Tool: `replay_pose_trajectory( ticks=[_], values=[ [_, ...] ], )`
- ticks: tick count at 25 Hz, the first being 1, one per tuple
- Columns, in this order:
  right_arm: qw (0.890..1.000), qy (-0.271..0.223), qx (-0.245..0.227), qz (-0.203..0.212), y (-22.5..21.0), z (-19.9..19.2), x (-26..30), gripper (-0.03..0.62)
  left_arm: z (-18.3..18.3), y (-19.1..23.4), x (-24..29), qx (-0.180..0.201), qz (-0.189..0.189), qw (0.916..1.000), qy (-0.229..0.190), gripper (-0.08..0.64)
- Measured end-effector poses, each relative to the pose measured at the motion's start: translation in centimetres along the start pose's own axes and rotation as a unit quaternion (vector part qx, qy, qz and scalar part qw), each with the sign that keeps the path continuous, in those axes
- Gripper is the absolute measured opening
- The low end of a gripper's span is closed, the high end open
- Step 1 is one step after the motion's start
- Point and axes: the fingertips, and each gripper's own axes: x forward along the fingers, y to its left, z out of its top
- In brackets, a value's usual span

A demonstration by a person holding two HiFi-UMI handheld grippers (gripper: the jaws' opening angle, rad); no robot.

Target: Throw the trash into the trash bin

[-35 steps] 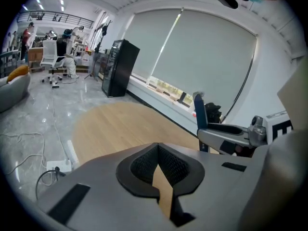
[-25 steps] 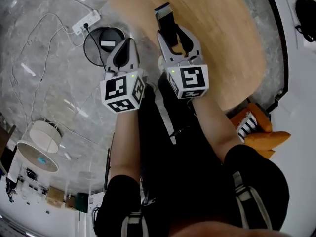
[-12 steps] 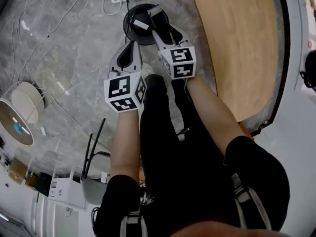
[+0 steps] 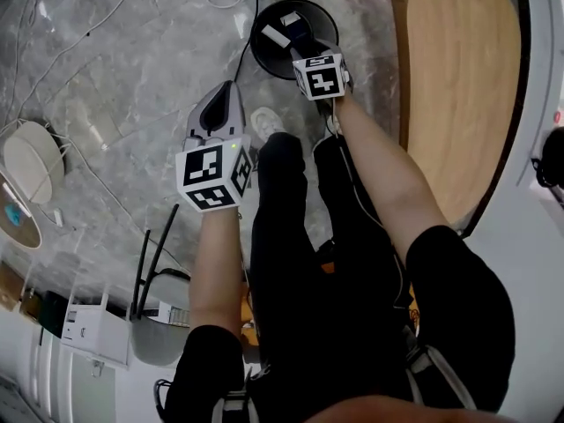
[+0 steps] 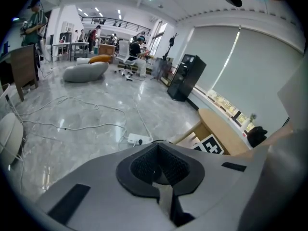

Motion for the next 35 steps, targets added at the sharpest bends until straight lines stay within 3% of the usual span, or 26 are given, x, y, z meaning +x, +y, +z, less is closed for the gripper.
replay_pose_trajectory(
  ticks=[5, 8, 10, 11, 16, 21, 25, 29, 35],
  values=[
    [0.999, -0.041, 0.022, 0.010, -0.6, 1.9, 0.8, 0.202, 0.0, 0.3, 1.3, -0.003, -0.005, 1.0000, 0.005, 0.012],
    [0.997, -0.079, 0.013, -0.012, -1.4, 3.4, -2.0, 0.186, 0.9, -0.6, 1.3, 0.000, -0.008, 0.9999, -0.007, 0.012],
    [0.992, -0.120, 0.006, -0.036, -2.1, 4.9, -5.4, 0.018, 1.9, -1.5, 1.3, 0.004, -0.012, 0.9997, -0.020, 0.012],
    [0.988, -0.145, 0.006, -0.042, -2.4, 5.9, -7.4, 0.014, 2.5, -2.0, 1.4, 0.007, -0.014, 0.9995, -0.026, 0.012],
    [0.961, -0.270, 0.026, -0.050, -3.0, 10.3, -18.8, 0.013, 5.5, -5.4, 1.2, 0.026, -0.028, 0.9980, -0.051, 0.012],
    [0.932, -0.356, 0.025, -0.068, -4.5, 13.9, -31.1, 0.012, 10.8, -10.6, -2.3, 0.041, -0.040, 0.9941, -0.092, 0.012],
    [0.905, -0.415, 0.040, -0.089, -5.4, 16.5, -41.8, 0.012, 15.8, -15.5, -8.3, 0.054, -0.043, 0.9895, -0.127, 0.012],
    [0.891, -0.441, 0.046, -0.097, -5.1, 18.8, -52.0, 0.012, 21.0, -20.2, -15.5, 0.066, -0.043, 0.9842, -0.159, 0.012],
    [0.859, -0.499, 0.033, -0.109, -7.3, 23.1, -65.6, 0.012, 30.4, -26.9, -24.7, 0.102, -0.054, 0.9668, -0.228, 0.012]
  ],
)
